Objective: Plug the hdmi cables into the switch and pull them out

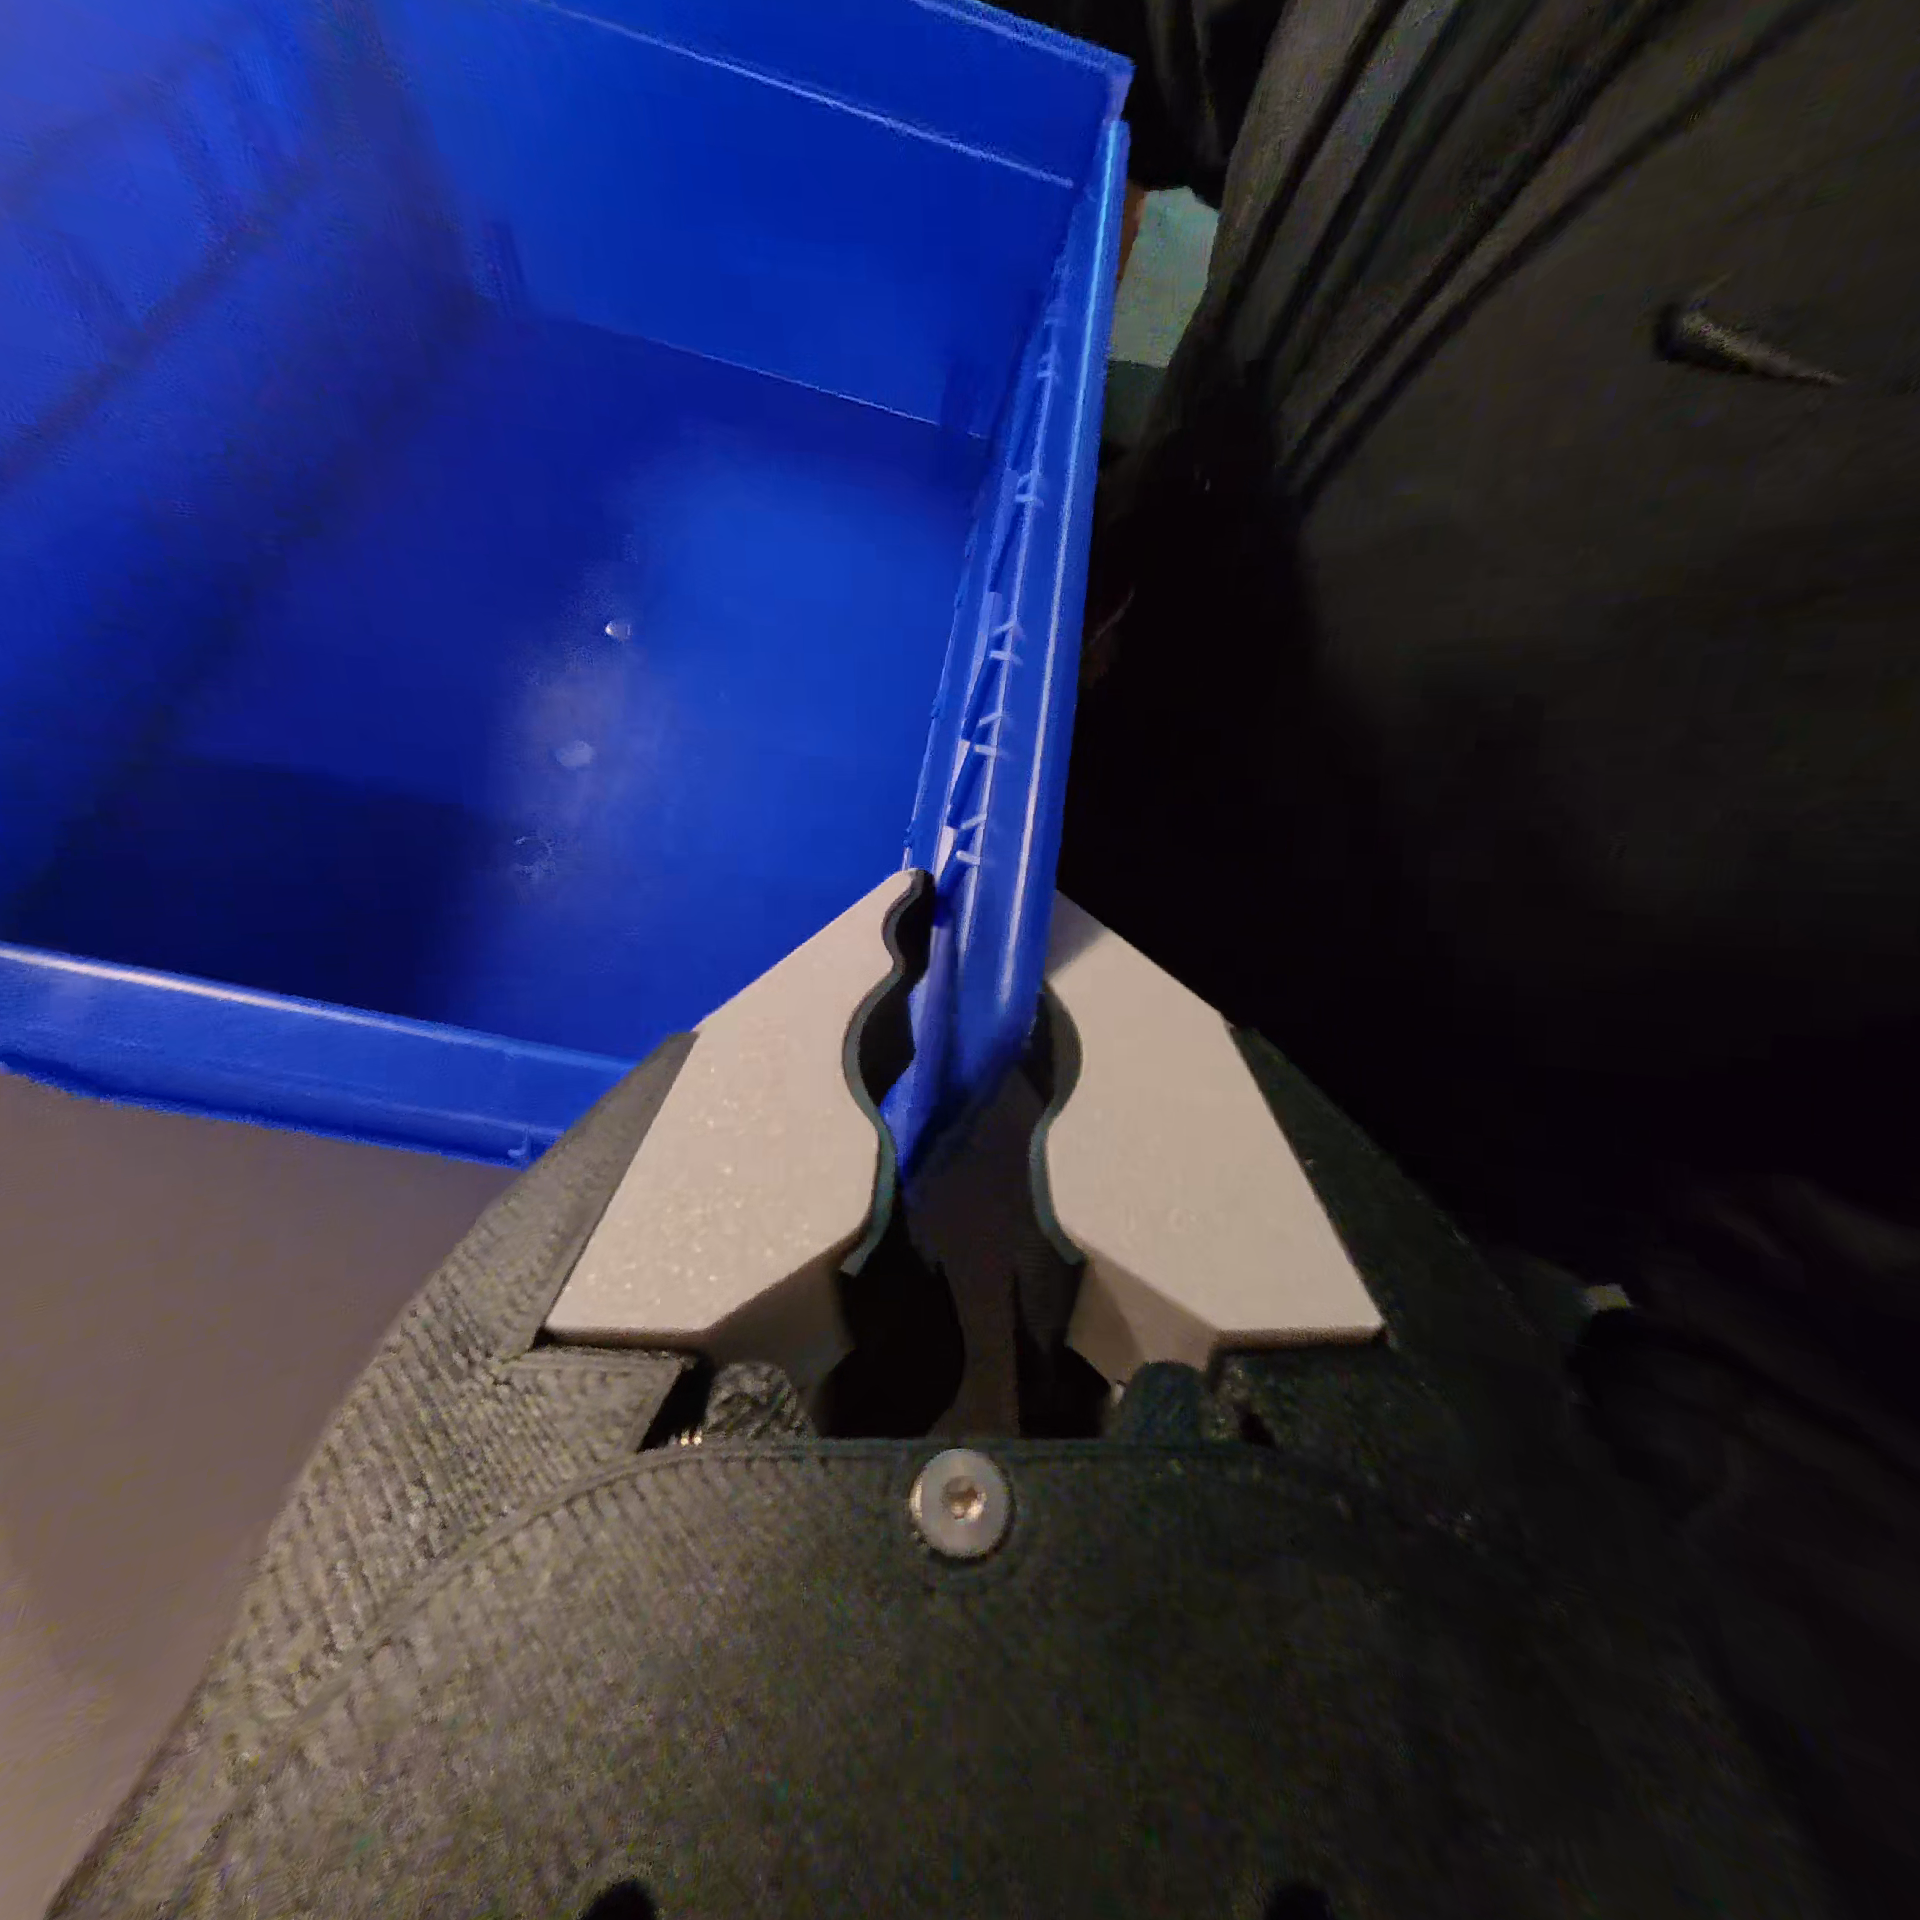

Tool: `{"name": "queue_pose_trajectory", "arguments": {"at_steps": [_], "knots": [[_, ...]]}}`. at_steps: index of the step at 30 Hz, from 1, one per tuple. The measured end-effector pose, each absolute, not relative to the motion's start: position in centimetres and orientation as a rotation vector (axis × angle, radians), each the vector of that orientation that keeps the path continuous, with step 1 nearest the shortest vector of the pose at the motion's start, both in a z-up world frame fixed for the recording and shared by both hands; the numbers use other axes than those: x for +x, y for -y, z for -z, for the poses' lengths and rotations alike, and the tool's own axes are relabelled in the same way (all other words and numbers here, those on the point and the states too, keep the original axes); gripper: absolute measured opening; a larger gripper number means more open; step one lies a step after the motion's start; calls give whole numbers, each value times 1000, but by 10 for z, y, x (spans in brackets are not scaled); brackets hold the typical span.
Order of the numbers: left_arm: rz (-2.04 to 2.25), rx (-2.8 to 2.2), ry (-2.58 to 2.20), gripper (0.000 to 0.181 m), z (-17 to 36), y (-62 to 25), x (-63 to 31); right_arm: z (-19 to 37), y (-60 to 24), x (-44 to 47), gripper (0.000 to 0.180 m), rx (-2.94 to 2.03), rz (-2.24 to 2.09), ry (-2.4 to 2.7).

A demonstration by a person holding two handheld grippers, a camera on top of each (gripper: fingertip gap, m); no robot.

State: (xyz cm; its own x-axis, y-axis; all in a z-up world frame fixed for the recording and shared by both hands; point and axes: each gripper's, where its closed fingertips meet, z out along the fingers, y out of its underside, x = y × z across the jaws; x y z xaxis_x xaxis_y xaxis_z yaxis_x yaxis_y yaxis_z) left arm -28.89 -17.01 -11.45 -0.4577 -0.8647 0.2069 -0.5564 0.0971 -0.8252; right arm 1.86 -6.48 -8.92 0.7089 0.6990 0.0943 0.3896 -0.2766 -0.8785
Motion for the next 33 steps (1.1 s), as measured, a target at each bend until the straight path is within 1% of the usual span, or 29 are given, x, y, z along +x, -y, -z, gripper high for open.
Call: {"name": "queue_pose_trajectory", "arguments": {"at_steps": [1, 3, 4, 6, 8, 10, 13, 16, 18, 19, 20, 21, 22, 23, 24, 25, 27, 28, 29, 32, 33], "knots": [[1321, -1401, -2037, 18, 108, 172, -290, 79, 71, 28, 31, -1895, -367, 808], [1326, -1355, -1940, 32, 83, 166, -295, 58, 90, 49, 34, -1885, -349, 703], [1298, -1336, -1840, 37, 66, 154, -296, 49, 104, 55, 38, -1883, -386, 636], [1262, -1351, -1610, 43, 29, 119, -291, 37, 133, 53, 48, -1889, -509, 508], [1247, -1454, -1413, 49, 2, 75, -275, 38, 156, 41, 58, -1929, -582, 424], [1167, -1602, -1293, 57, -5, 28, -251, 48, 172, 25, 73, -1988, -624, 351], [1013, -1809, -1233, 68, 8, -42, -205, 70, 183, 5, 93, -2083, -645, 234], [937, -1966, -1215, 71, 27, -105, -153, 92, 186, -13, 102, -2158, -646, 190], [918, -2085, -1233, 70, 49, -133, -121, 104, 185, -24, 101, -2196, -664, 201], [880, -2153, -1257, 70, 63, -144, -109, 108, 185, -30, 98, -2213, -665, 229], [826, -2211, -1291, 67, 79, -153, -102, 111, 184, -33, 90, -2222, -657, 262], [779, -2254, -1334, 52, 92, -157, -98, 110, 185, -34, 89, -2223, -659, 295], [768, -2283, -1378, 49, 102, -157, -94, 110, 186, -35, 82, -2226, -671, 327], [800, -2298, -1400, 41, 106, -153, -91, 108, 188, -32, 73, -2230, -670, 358], [780, -2299, -1377, 36, 107, -157, -90, 106, 190, -26, 61, -2234, -639, 384], [749, -2292, -1363, 30, 107, -161, -93, 104, 191, -17, 53, -2245, -587, 406], [578, -2266, -1353, 17, 111, -177, -111, 102, 195, 8, 47, -2284, -475, 460], [488, -2249, -1355, 11, 112, -186, -124, 102, 198, 21, 47, -2312, -423, 495], [418, -2237, -1362, 9, 113, -193, -139, 102, 202, 35, 50, -2339, -375, 527], [269, -2260, -1384, 10, 117, -211, -196, 101, 212, 85, 53, -2413, -199, 602], [219, -2260, -1384, 16, 117, -219, -218, 100, 217, 102, 54, -2443, -139, 631]]}}
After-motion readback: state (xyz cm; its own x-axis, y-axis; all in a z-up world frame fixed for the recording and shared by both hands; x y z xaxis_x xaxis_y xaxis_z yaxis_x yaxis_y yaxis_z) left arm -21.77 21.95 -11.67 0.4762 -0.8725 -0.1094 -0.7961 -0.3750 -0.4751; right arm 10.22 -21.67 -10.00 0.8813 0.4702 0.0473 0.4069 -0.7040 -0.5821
